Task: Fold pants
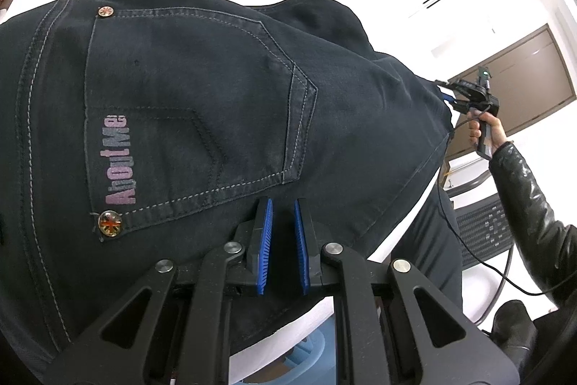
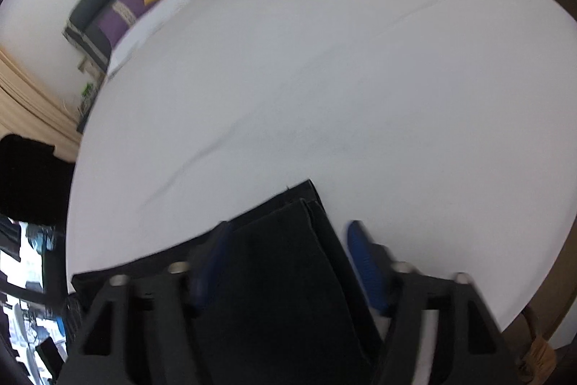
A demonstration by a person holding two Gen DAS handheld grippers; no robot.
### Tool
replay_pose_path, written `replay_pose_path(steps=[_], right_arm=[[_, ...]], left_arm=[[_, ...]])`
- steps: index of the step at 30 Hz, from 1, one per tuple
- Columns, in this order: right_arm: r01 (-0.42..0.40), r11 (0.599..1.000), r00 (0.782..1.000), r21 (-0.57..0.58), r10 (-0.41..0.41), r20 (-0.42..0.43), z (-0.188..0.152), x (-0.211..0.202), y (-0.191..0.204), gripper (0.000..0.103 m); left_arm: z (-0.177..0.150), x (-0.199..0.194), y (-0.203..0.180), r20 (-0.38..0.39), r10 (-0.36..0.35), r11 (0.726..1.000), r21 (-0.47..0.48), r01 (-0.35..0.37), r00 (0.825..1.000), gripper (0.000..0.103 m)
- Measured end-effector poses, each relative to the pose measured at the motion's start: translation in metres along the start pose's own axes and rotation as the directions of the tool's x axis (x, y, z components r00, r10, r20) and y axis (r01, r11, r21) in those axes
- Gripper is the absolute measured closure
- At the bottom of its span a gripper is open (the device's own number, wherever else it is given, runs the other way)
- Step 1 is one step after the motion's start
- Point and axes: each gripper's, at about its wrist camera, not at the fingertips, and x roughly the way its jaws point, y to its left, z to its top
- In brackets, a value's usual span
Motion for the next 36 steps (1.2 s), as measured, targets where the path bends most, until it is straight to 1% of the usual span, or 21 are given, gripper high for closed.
replay_pose_path(steps=[1, 3, 7, 11, 12, 13, 14, 16, 18, 19, 20, 21, 22, 23, 25, 27, 29, 31, 32, 34, 36], right_arm=[[0.013, 1.0, 1.0, -0.023, -0.013, -0.015, 0.001, 0.002, 0.003, 0.079], [0.017, 0.998, 1.0, -0.067, -0.017, -0.01, 0.0, 0.0, 0.01, 0.094], [0.043, 0.997, 0.995, -0.065, -0.036, 0.097, -0.009, -0.016, 0.011, 0.098], [-0.002, 1.0, 0.961, -0.025, 0.008, 0.276, -0.02, -0.044, 0.009, 0.099], [-0.002, 1.0, 0.955, -0.007, 0.004, 0.296, -0.021, -0.043, 0.006, 0.099], [0.013, 1.0, 0.953, 0.025, -0.02, 0.301, -0.02, -0.037, -0.002, 0.099], [0.065, 0.996, 0.955, 0.066, -0.081, 0.285, -0.018, -0.028, -0.009, 0.099], [0.172, 0.974, 0.956, 0.145, -0.201, 0.215, -0.014, -0.008, -0.025, 0.095], [0.185, 0.965, 0.95, 0.187, -0.224, 0.215, -0.017, -0.013, -0.032, 0.095], [0.184, 0.964, 0.941, 0.193, -0.23, 0.25, -0.021, -0.023, -0.028, 0.088], [0.186, 0.965, 0.932, 0.187, -0.234, 0.276, -0.023, -0.031, -0.021, 0.073], [0.158, 0.973, 0.93, 0.167, -0.203, 0.305, -0.026, -0.041, -0.008, 0.071], [0.093, 0.986, 0.94, 0.141, -0.134, 0.313, -0.028, -0.046, 0.004, 0.071], [-0.024, 0.996, 0.959, 0.082, 0.0, 0.285, -0.031, -0.046, 0.029, 0.071], [-0.113, 0.992, 0.973, -0.064, 0.123, 0.195, -0.036, -0.032, 0.082, 0.071], [-0.125, 0.939, 0.981, -0.319, 0.164, 0.101, -0.05, -0.019, 0.16, 0.071], [-0.156, 0.871, 0.982, -0.465, 0.188, 0.022, -0.062, -0.004, 0.214, 0.071], [-0.156, 0.788, 0.985, -0.595, 0.169, -0.034, -0.071, 0.017, 0.269, 0.071], [-0.145, 0.751, 0.988, -0.644, 0.144, -0.054, -0.071, 0.029, 0.291, 0.071], [-0.119, 0.708, 0.993, -0.696, 0.087, -0.081, -0.08, 0.041, 0.309, 0.071], [-0.137, 0.658, 0.989, -0.74, 0.054, -0.135, -0.092, 0.053, 0.329, 0.071]], left_arm=[[0.001, 0.0, 0.0, -0.001, -0.001, 1.0, -0.001, 0.001, 1.0, 0.091], [0.002, 0.001, 0.001, -0.001, -0.003, 1.0, -0.002, 0.003, 1.0, 0.091], [0.002, 0.001, 0.0, 0.001, -0.001, 1.0, 0.0, 0.001, 1.0, 0.091], [0.0, -0.001, -0.001, 0.013, 0.006, 1.0, 0.001, -0.007, 1.0, 0.091], [0.0, -0.001, -0.001, 0.018, 0.008, 1.0, 0.001, -0.008, 1.0, 0.091], [-0.001, -0.002, -0.002, 0.022, 0.011, 1.0, 0.001, -0.011, 1.0, 0.091], [-0.002, -0.002, -0.002, 0.026, 0.013, 1.0, 0.002, -0.013, 1.0, 0.091], [-0.003, -0.003, -0.002, 0.032, 0.014, 1.0, 0.003, -0.014, 0.999, 0.091], [-0.006, -0.004, -0.002, 0.043, 0.013, 1.0, 0.005, -0.013, 0.999, 0.091], [-0.007, -0.004, -0.003, 0.049, 0.012, 1.0, 0.004, -0.013, 0.999, 0.091], [-0.008, -0.004, -0.003, 0.053, 0.014, 1.0, 0.005, -0.014, 0.998, 0.091], [-0.009, -0.004, -0.003, 0.058, 0.016, 1.0, 0.008, -0.017, 0.998, 0.091], [-0.01, -0.004, -0.004, 0.061, 0.018, 1.0, 0.011, -0.019, 0.998, 0.091], [-0.01, -0.004, -0.005, 0.064, 0.02, 1.0, 0.011, -0.021, 0.998, 0.091], [-0.01, -0.004, -0.006, 0.069, 0.023, 1.0, 0.009, -0.024, 0.997, 0.091], [-0.012, -0.006, -0.006, 0.072, 0.025, 1.0, 0.015, -0.027, 0.997, 0.091], [-0.012, -0.008, -0.007, 0.073, 0.026, 0.999, 0.02, -0.028, 0.997, 0.091], [-0.013, -0.011, -0.006, 0.078, 0.024, 1.0, 0.019, -0.026, 0.997, 0.091], [-0.012, -0.01, -0.006, 0.079, 0.025, 0.999, 0.02, -0.026, 0.997, 0.091], [-0.012, -0.011, -0.007, 0.083, 0.031, 0.999, 0.034, -0.034, 0.996, 0.091], [-0.011, -0.012, -0.006, 0.091, 0.028, 0.999, 0.037, -0.031, 0.995, 0.091]])
